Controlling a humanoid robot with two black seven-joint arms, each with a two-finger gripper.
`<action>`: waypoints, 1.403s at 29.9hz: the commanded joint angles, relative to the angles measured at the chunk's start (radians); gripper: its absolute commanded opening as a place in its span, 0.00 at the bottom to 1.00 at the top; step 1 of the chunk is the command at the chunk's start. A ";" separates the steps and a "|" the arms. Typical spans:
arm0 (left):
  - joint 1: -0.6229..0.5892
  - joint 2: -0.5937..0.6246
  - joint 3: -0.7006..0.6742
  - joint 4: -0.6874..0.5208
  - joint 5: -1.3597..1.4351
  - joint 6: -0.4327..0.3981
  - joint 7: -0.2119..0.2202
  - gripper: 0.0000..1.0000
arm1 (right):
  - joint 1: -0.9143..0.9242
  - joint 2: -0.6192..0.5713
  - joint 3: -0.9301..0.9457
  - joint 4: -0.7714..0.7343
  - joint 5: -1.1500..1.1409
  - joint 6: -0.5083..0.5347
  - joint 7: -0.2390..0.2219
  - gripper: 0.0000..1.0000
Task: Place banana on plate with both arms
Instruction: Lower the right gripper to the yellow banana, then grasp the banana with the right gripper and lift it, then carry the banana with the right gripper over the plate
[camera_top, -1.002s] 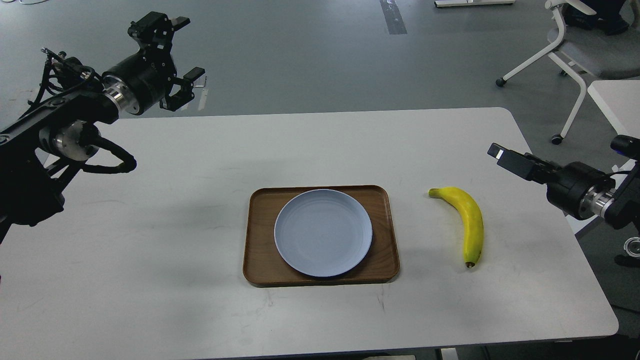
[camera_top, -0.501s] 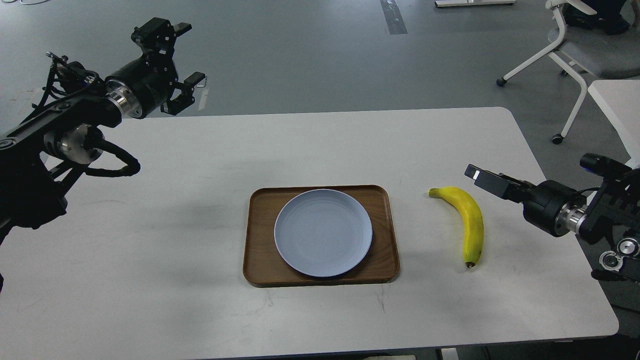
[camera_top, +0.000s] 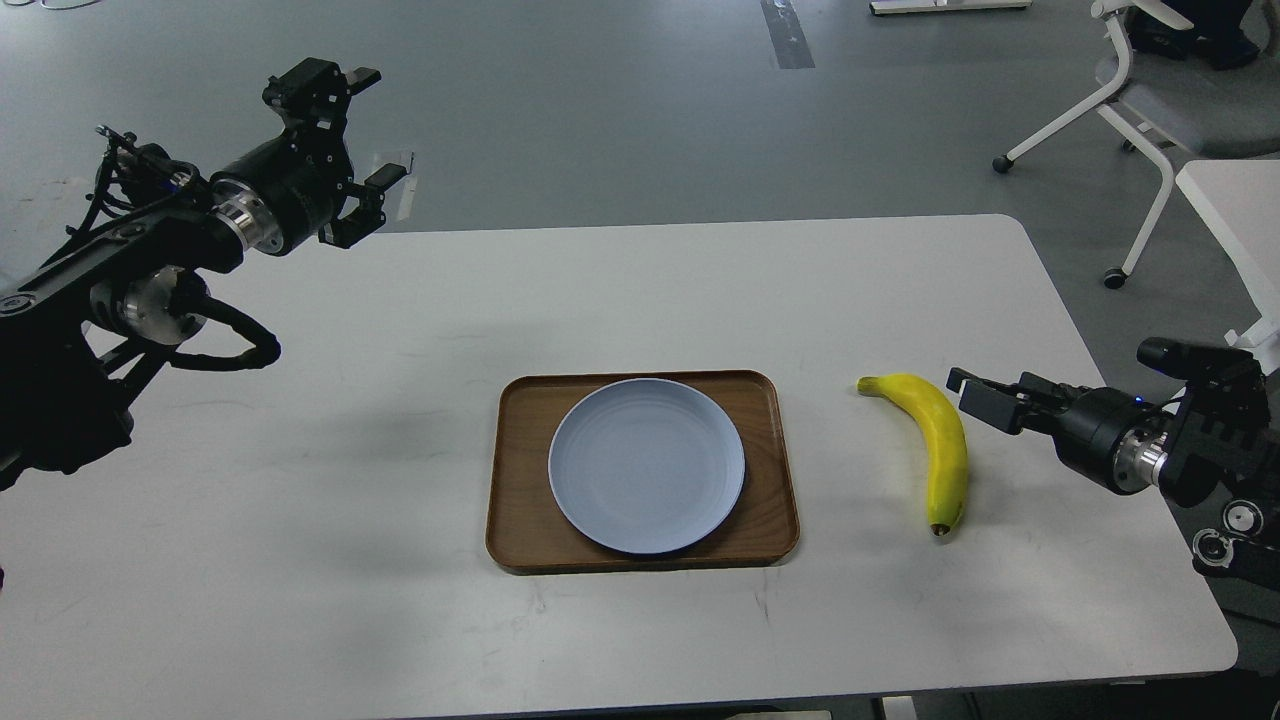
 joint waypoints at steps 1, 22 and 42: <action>0.008 -0.001 0.000 -0.001 0.000 0.003 0.000 0.98 | -0.016 0.019 -0.004 -0.025 -0.016 0.001 0.000 0.96; 0.049 0.022 0.002 -0.009 0.002 0.009 -0.018 0.98 | -0.030 0.194 -0.050 -0.165 -0.016 0.009 -0.014 0.11; 0.052 0.024 0.003 -0.009 0.003 0.009 -0.017 0.98 | 0.215 0.223 -0.020 0.061 -0.023 0.016 0.029 0.00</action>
